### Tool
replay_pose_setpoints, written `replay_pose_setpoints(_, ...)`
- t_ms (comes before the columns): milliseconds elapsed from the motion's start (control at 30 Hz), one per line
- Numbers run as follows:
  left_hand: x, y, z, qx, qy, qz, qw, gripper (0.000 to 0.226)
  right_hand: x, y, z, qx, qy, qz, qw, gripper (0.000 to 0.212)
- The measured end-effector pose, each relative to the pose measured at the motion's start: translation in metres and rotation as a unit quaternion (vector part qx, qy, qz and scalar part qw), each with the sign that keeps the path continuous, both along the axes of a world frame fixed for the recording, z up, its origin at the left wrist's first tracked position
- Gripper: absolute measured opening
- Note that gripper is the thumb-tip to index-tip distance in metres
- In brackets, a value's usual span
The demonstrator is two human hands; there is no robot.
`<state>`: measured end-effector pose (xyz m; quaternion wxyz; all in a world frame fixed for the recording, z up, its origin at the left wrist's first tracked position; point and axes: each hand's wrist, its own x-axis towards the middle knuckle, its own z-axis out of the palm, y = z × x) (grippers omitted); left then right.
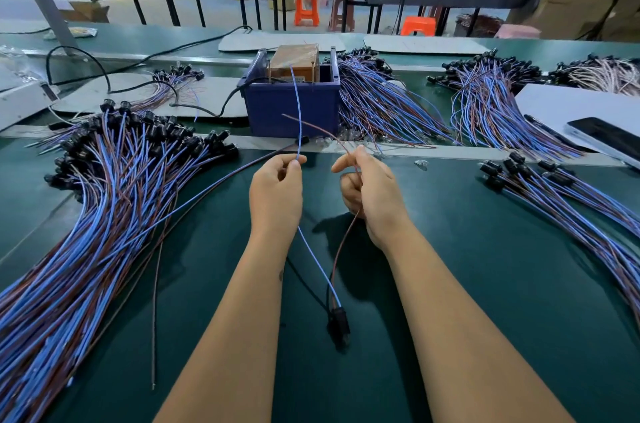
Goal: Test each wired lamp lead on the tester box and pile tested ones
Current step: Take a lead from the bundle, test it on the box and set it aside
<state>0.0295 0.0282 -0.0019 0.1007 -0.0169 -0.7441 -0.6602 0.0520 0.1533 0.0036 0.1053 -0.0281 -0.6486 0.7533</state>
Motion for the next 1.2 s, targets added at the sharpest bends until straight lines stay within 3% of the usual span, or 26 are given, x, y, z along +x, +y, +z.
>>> replay_pose_setpoints(133, -0.002, -0.002, -0.001, 0.002, -0.014, 0.013, 1.000, 0.025, -0.002, 0.003, -0.002, 0.015, 0.017, -0.034, 0.999, 0.029)
replay_pose_setpoints(333, -0.004, -0.009, -0.002, 0.036, -0.035, 0.046, 0.998, 0.024, -0.003, 0.008, -0.004, 0.069, 0.046, -0.095, 0.992, 0.025)
replay_pose_setpoints(733, -0.011, -0.014, 0.000, 0.089, -0.061, 0.059, 0.992, 0.025, -0.005, 0.000, -0.003, 0.026, 0.053, -0.071, 0.996, 0.028)
replay_pose_setpoints(1200, -0.017, -0.016, 0.001, 0.124, -0.075, 0.060, 0.988, 0.026, -0.008, 0.001, -0.007, 0.040, 0.040, -0.076, 0.996, 0.027)
